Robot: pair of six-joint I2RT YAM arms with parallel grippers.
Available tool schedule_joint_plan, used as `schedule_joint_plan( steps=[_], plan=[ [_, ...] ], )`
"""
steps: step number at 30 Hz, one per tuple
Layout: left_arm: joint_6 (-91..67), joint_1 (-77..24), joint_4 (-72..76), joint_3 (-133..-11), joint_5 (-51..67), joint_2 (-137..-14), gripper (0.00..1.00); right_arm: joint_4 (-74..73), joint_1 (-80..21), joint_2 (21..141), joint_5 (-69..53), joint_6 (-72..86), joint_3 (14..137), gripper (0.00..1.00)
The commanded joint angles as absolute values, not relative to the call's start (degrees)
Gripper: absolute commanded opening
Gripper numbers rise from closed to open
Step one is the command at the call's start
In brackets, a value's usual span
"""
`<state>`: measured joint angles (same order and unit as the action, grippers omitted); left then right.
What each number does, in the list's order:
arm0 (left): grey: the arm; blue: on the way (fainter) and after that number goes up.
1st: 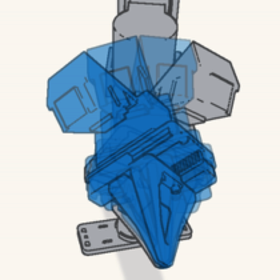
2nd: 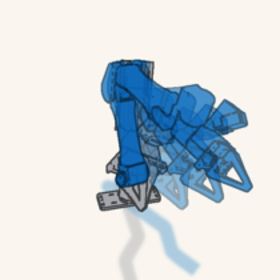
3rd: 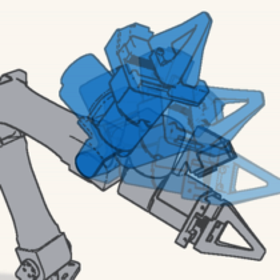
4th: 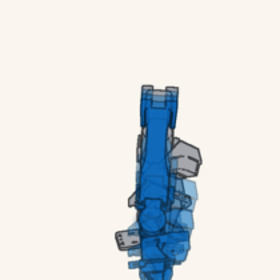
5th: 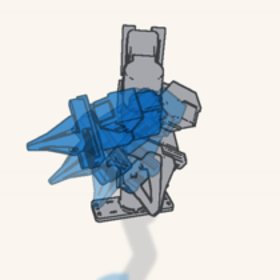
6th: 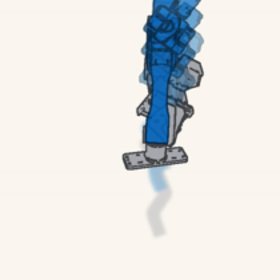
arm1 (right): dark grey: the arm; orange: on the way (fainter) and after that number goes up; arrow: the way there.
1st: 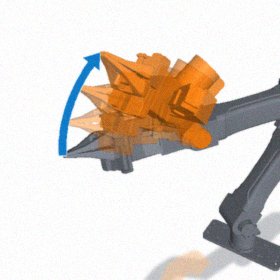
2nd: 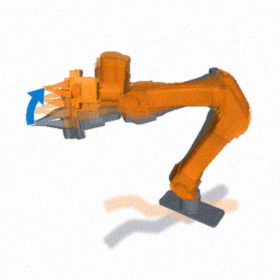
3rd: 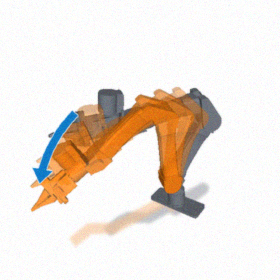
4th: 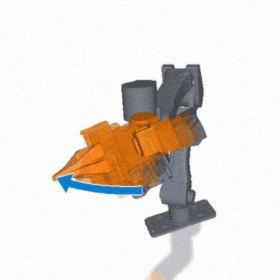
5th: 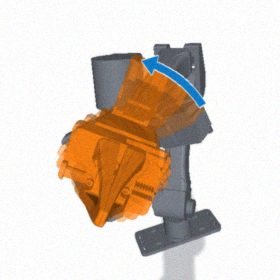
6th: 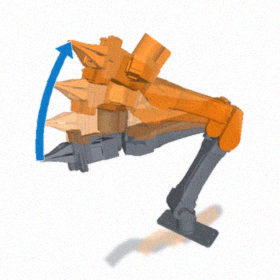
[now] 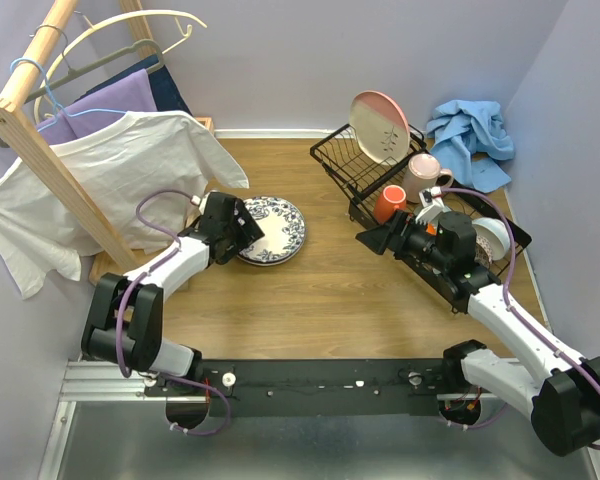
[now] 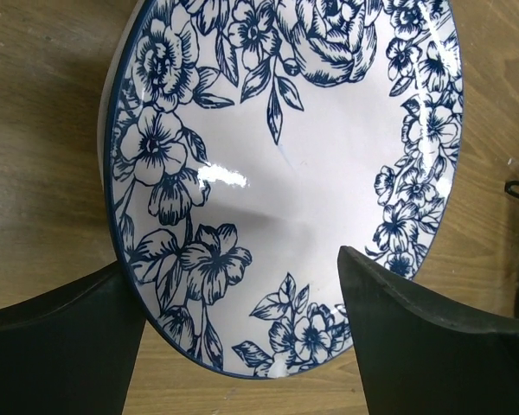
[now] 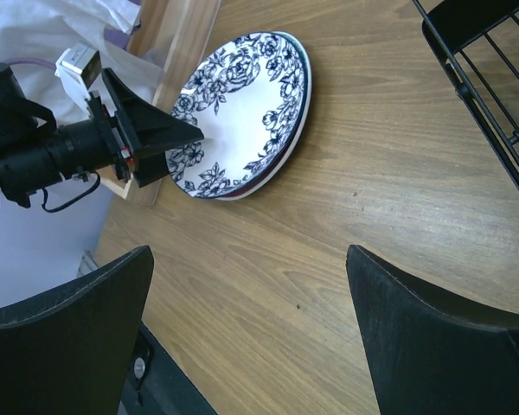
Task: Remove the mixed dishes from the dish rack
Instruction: Place the plate at the center of the board.
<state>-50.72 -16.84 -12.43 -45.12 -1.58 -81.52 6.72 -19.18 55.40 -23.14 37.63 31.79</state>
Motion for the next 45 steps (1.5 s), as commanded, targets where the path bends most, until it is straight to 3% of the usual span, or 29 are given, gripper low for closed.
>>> schedule_joint_plan(
  steps=[1, 10, 28, 37, 45],
  plan=[
    [-46.9, -17.0, -14.2, -48.2, 1.5, -83.7, 0.94, 4.8, -19.2, 55.3, -21.1, 35.9, 34.3, 1.0],
    [-44.3, -17.4, -20.0, -50.1, -1.6, -83.9, 0.99, 3.4, -19.2, 56.0, -20.2, 34.2, 35.9, 1.0],
    [-43.4, -17.5, -21.2, -46.0, -0.1, -80.1, 0.99, 1.1, -19.2, 58.7, -17.6, 30.3, 40.0, 1.0],
    [-39.0, -18.6, -24.2, -45.0, 0.0, -68.7, 0.99, -6.3, -19.2, 62.7, -8.4, 18.7, 50.4, 1.0],
    [-33.8, -18.8, -22.2, -39.0, 3.9, -47.2, 0.99, -8.1, -17.6, 71.4, 4.7, 7.2, 63.4, 1.0]
  ],
)
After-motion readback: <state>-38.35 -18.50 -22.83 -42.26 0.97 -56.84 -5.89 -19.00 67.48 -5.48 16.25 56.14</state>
